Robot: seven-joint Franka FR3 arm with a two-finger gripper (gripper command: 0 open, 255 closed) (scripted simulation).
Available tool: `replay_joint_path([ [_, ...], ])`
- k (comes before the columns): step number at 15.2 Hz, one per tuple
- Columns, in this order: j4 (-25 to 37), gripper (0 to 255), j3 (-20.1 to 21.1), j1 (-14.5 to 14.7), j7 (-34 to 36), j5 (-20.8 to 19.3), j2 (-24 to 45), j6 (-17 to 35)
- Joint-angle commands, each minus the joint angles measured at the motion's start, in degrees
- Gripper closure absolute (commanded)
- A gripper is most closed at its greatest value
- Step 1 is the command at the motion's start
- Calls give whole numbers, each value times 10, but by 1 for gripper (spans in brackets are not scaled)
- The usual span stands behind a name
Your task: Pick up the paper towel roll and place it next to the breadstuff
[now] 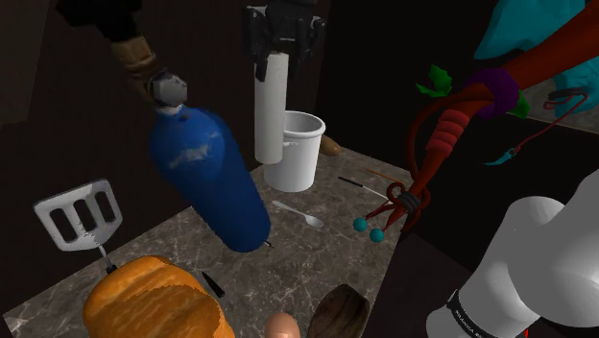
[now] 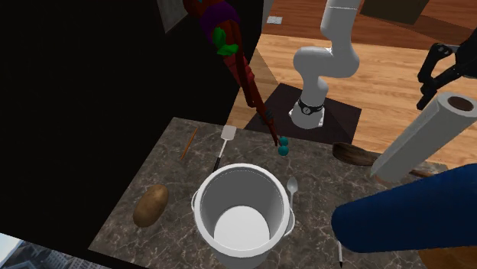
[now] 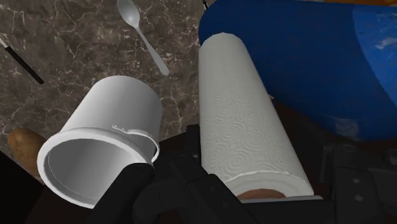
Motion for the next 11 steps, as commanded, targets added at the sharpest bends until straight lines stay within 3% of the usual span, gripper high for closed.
replay_joint_path([
  [1,7,255,20,9,30,-3,7,-3],
  [5,33,255,55,25,82,-12,28,-13],
  [11,-31,255,53,27,83,-7,12,35],
])
